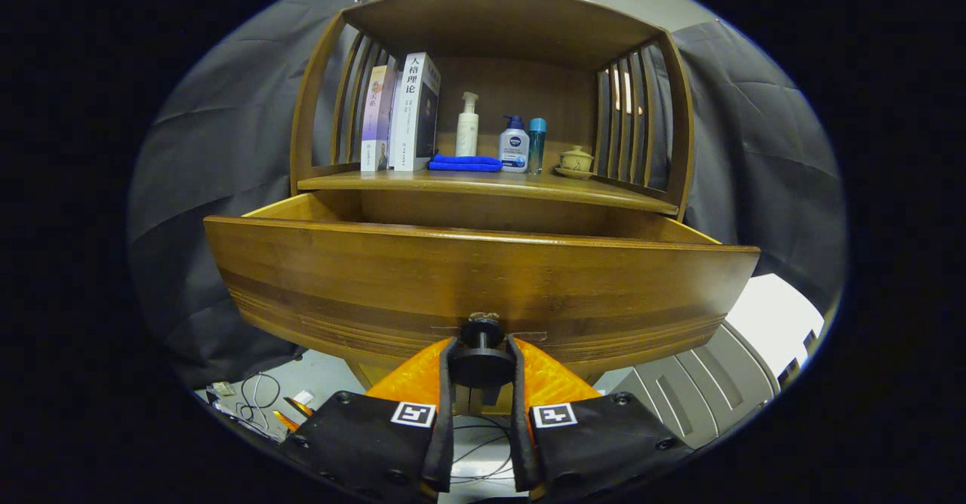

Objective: Pull open the drawer, take out the items inside it, and place them on the countertop above the cabinet.

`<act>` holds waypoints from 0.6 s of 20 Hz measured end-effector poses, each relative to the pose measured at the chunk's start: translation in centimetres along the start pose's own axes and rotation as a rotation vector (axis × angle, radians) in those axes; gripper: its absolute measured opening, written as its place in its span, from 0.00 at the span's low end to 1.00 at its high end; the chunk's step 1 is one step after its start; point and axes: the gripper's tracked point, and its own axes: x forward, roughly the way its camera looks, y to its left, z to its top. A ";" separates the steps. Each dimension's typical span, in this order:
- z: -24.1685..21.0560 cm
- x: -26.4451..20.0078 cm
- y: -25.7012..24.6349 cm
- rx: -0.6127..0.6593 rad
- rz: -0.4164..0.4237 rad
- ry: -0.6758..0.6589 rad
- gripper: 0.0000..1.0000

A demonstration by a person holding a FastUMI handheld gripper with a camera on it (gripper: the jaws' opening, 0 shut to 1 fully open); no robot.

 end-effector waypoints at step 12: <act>-1.2 -1.2 0.6 0.019 0.001 -0.028 0.47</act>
